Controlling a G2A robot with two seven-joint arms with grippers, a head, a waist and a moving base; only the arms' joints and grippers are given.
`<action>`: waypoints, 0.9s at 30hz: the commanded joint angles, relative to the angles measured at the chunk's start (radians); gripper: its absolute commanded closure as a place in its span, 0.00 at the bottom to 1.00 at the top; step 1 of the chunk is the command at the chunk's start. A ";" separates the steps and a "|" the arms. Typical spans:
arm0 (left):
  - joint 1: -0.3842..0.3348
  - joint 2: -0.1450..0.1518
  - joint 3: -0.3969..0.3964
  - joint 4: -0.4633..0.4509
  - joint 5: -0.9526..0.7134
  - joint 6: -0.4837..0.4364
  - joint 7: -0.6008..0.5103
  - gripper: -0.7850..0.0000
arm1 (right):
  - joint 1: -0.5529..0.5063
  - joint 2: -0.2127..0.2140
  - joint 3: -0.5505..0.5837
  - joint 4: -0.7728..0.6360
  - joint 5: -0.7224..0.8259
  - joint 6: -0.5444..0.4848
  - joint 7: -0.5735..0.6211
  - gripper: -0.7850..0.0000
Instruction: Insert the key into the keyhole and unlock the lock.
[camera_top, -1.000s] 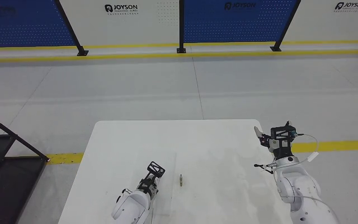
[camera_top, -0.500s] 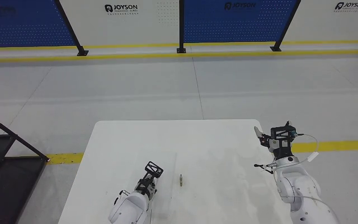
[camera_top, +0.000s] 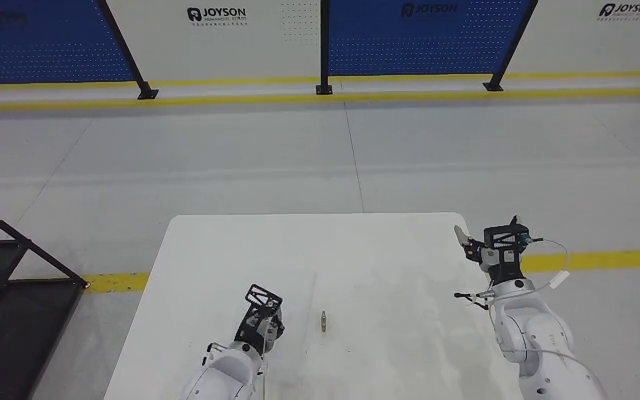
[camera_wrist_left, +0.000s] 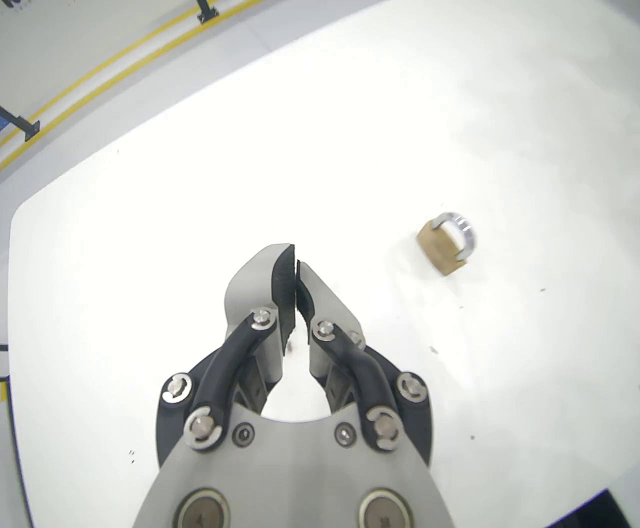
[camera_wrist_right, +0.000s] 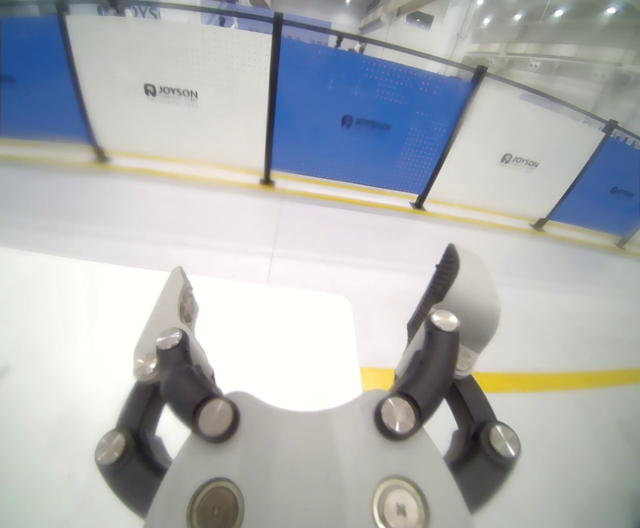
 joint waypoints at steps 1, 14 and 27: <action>0.031 0.006 -0.042 -0.017 -0.059 -0.064 0.131 1.00 | 0.000 0.000 0.000 0.000 0.000 0.000 0.000 0.00; -0.021 0.040 -0.218 0.216 -0.515 -0.814 0.647 1.00 | -0.006 0.000 -0.011 -0.002 -0.037 0.001 0.013 0.00; -0.173 0.050 -0.238 0.453 -0.608 -1.024 0.664 1.00 | -0.255 -0.011 -0.318 -0.070 -0.432 -0.014 -0.040 0.00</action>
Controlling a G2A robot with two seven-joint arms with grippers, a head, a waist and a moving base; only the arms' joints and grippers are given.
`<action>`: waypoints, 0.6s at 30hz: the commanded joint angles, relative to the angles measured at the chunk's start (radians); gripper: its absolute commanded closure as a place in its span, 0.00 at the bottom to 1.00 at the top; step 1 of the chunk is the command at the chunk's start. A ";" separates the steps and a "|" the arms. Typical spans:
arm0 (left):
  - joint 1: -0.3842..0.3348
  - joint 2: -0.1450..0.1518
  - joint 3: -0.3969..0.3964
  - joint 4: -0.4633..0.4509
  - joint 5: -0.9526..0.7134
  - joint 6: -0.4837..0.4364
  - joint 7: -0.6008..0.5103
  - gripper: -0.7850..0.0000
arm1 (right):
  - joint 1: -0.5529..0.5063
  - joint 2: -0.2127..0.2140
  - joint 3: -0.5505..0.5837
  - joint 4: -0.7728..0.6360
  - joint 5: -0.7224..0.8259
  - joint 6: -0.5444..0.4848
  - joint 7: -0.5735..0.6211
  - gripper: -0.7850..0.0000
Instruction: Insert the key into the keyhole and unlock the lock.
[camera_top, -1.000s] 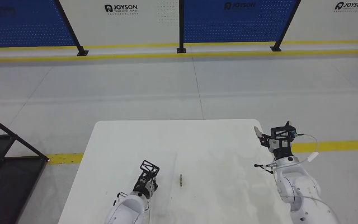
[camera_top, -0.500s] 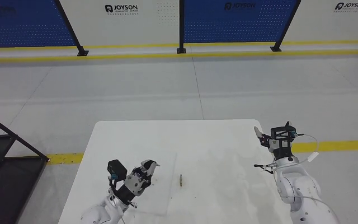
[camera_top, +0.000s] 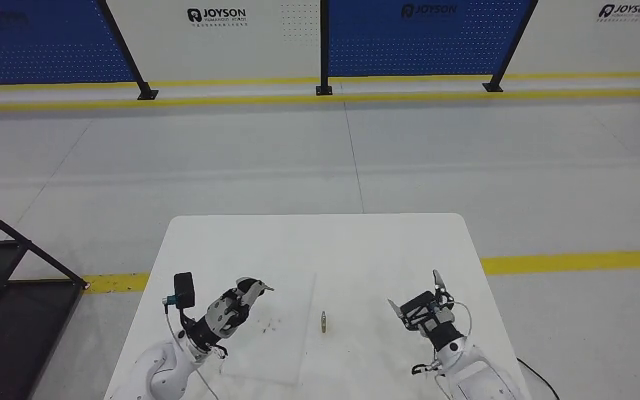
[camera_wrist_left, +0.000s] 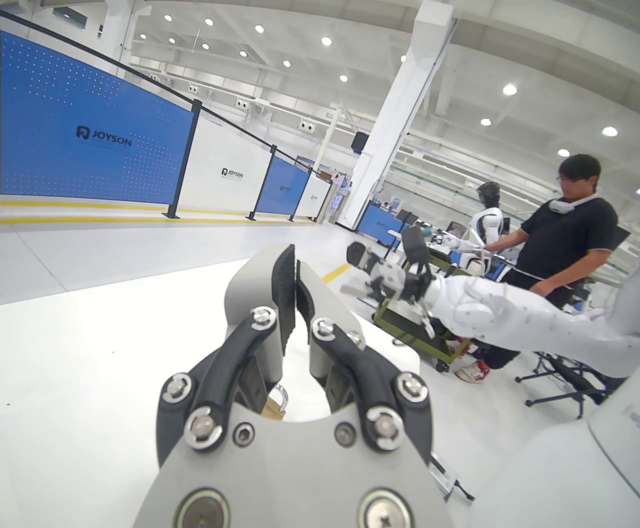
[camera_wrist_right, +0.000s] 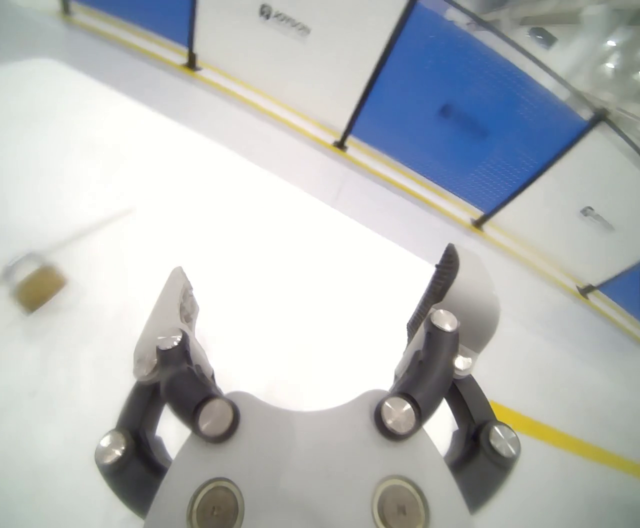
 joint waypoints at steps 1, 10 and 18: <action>-0.009 0.000 -0.006 0.016 -0.003 -0.006 0.006 1.00 | -0.003 -0.005 -0.055 0.019 -0.041 0.030 -0.006 0.00; -0.015 0.000 -0.023 0.045 0.018 -0.008 0.044 1.00 | 0.064 -0.045 -0.290 0.114 -0.066 0.093 0.042 0.00; -0.015 0.000 -0.023 0.045 0.018 -0.008 0.044 1.00 | 0.151 -0.087 -0.432 0.187 0.010 0.137 0.150 0.00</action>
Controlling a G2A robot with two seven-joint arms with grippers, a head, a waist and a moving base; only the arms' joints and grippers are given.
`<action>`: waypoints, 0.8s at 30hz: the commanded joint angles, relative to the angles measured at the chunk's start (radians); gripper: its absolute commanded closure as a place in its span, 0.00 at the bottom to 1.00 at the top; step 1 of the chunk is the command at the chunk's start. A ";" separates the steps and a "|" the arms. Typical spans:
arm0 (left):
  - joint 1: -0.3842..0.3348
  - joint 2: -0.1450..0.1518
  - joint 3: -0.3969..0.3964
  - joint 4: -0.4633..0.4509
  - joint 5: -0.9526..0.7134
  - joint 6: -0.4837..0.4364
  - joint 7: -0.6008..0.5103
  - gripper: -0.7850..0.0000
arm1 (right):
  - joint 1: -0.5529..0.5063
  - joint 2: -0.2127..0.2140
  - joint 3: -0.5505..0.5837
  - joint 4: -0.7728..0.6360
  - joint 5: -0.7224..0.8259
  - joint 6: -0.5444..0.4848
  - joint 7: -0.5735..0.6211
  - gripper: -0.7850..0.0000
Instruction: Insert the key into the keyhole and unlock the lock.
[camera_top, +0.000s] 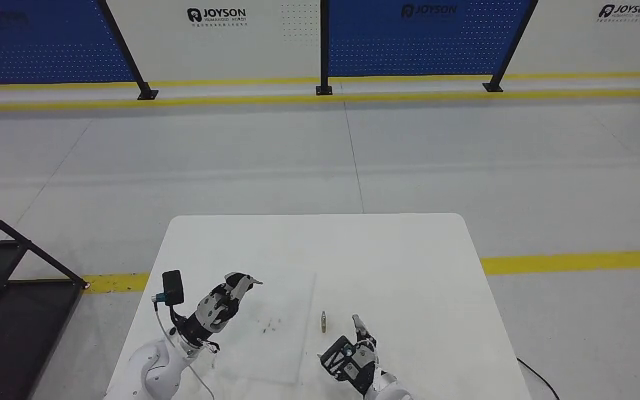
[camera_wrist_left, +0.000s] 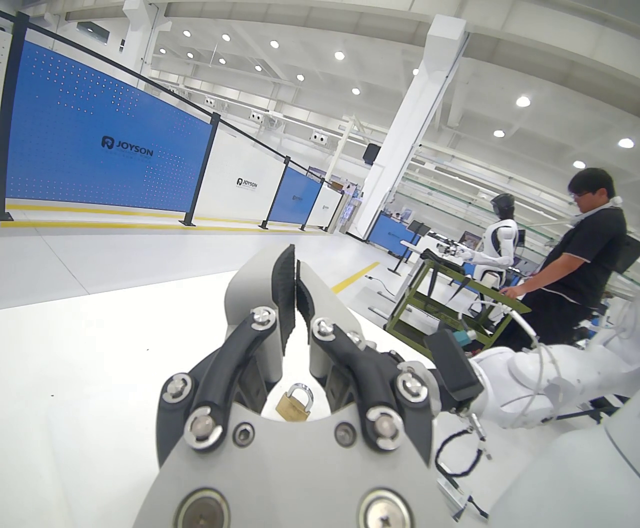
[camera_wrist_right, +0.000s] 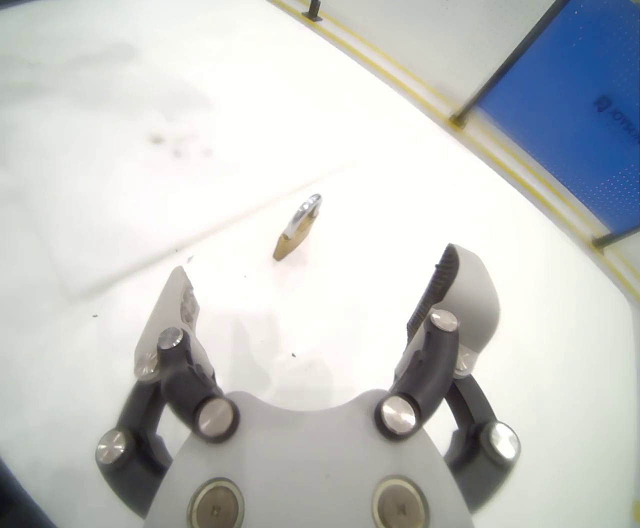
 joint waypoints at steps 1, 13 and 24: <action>0.000 0.000 0.000 0.000 0.000 0.000 0.000 1.00 | 0.024 -0.011 -0.021 0.022 0.050 0.016 0.024 0.00; 0.000 0.000 0.000 0.000 0.000 0.000 0.000 1.00 | 0.161 -0.066 -0.082 0.170 0.270 0.072 0.058 0.35; 0.000 0.000 0.000 0.000 0.000 0.000 0.000 1.00 | 0.233 -0.096 -0.109 0.256 0.347 0.090 0.037 0.57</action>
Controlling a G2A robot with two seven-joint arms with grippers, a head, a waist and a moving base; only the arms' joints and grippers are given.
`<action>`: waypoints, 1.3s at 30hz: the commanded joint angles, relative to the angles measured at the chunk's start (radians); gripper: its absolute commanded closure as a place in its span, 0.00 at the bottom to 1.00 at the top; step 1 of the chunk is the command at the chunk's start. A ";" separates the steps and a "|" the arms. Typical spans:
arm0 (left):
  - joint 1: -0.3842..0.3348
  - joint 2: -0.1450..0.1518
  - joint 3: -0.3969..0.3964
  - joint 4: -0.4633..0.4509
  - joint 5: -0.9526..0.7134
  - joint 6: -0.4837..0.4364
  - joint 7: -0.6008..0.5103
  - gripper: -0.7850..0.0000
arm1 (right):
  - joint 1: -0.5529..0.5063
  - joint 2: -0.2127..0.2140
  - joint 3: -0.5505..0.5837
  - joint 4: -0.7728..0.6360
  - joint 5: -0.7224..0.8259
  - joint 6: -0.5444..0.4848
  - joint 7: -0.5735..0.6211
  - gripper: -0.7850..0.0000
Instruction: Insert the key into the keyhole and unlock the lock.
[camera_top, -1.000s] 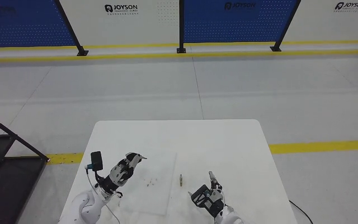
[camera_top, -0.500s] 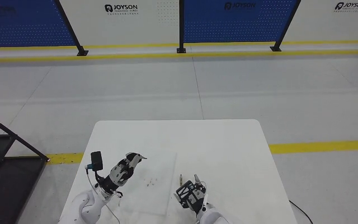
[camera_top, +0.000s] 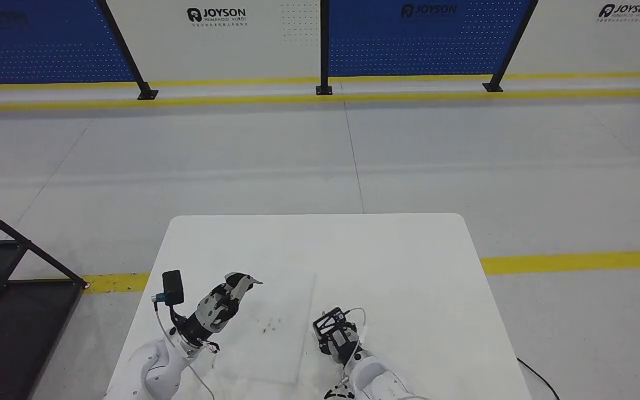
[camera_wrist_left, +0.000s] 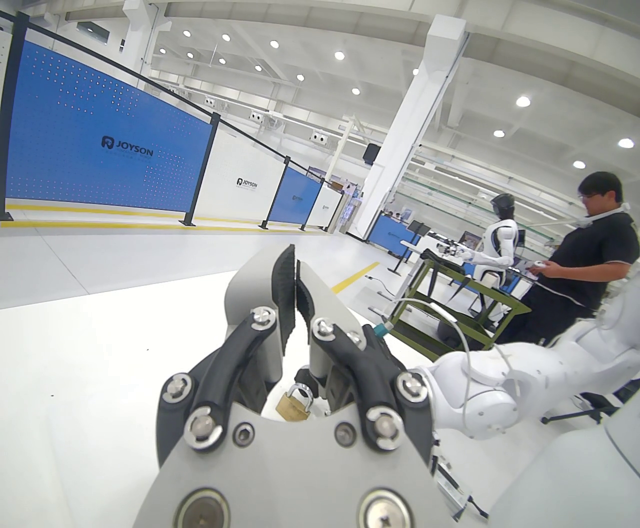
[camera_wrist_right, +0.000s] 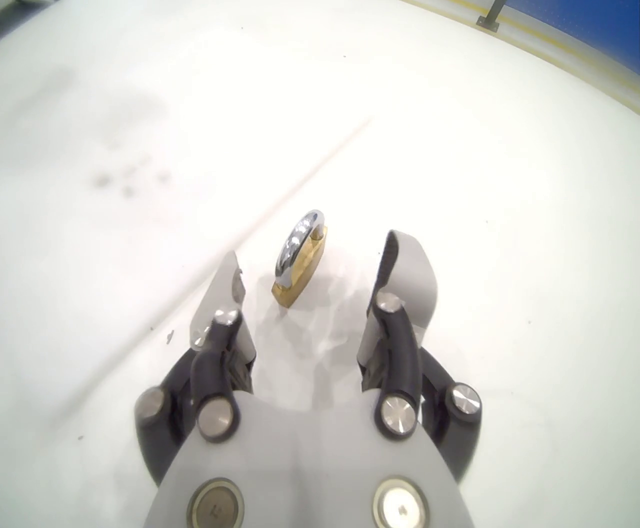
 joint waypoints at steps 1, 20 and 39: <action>0.000 0.000 0.000 0.000 0.000 0.000 0.000 1.00 | 0.005 -0.003 -0.003 0.008 0.006 0.001 -0.004 0.58; 0.000 0.000 0.000 0.000 0.000 0.000 0.000 1.00 | 0.025 -0.017 0.009 0.018 0.048 -0.012 -0.037 1.00; -0.035 -0.034 0.160 -0.057 -0.271 -0.009 0.062 1.00 | -0.115 0.055 0.372 -0.173 0.847 -0.756 -0.194 1.00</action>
